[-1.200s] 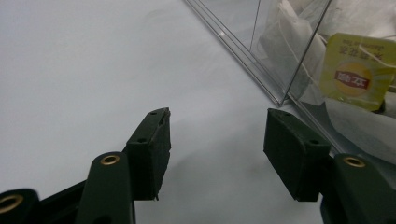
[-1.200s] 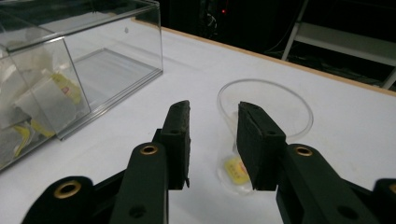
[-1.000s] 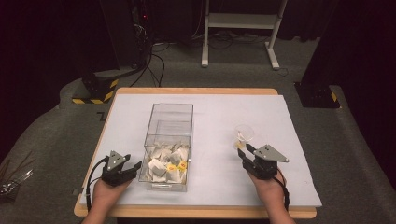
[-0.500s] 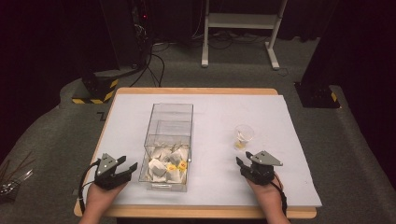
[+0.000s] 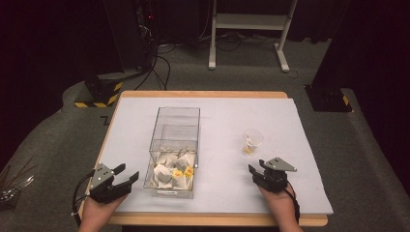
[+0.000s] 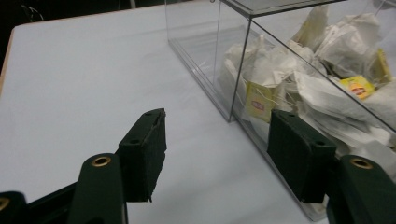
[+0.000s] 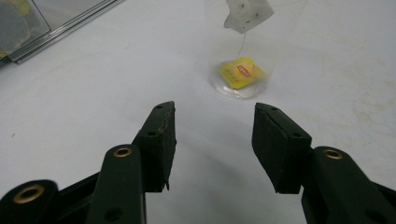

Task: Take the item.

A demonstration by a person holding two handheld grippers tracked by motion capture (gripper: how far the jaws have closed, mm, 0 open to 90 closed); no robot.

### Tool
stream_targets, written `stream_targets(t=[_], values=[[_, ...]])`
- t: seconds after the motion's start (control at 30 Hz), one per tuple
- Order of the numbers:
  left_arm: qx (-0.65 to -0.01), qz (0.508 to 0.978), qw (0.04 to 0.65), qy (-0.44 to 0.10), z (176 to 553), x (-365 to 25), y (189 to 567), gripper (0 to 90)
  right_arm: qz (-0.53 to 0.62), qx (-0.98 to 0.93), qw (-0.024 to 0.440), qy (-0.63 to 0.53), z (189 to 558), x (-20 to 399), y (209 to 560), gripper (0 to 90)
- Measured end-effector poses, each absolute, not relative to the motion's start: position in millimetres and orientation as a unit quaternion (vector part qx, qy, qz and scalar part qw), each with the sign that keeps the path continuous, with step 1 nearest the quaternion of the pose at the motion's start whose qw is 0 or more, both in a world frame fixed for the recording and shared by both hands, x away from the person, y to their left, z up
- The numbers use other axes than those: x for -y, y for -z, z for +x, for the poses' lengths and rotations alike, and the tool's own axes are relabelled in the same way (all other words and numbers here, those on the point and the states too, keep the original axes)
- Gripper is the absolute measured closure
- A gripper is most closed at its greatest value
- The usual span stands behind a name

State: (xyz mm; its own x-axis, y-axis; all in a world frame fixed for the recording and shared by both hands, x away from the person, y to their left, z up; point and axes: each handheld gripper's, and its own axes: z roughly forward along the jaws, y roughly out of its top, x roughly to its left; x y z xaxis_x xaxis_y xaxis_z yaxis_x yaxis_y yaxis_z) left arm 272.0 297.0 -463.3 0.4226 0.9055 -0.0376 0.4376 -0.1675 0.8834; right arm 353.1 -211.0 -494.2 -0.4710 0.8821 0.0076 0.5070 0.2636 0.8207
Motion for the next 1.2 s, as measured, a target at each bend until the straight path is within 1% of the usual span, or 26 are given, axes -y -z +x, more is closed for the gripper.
stream_targets(t=[0.1, 0.3, 0.53, 1.1, 1.2], values=[[-0.468, 0.721, 0.439, -0.262, 264.3, -297.1, 466.3, 36.8, 0.454, -0.762, 0.233, -0.399, 353.3, 209.9, 494.7, 49.7], [-0.473, 0.721, 0.448, -0.238, 247.8, -297.6, 474.9, 34.9, 0.456, -0.761, 0.232, -0.397, 354.2, 208.8, 496.1, 49.3], [-0.456, 0.734, 0.453, -0.219, 237.1, -289.5, 484.4, 32.3, 0.456, -0.764, 0.231, -0.395, 354.3, 208.3, 497.5, 48.7], [-0.433, 0.746, 0.464, -0.202, 235.7, -277.7, 486.7, 31.1, 0.461, -0.762, 0.228, -0.393, 354.9, 209.3, 499.1, 47.2], [-0.428, 0.749, 0.465, -0.199, 236.4, -274.1, 487.0, 32.1, 0.461, -0.762, 0.228, -0.393, 354.9, 209.3, 499.1, 46.9]])
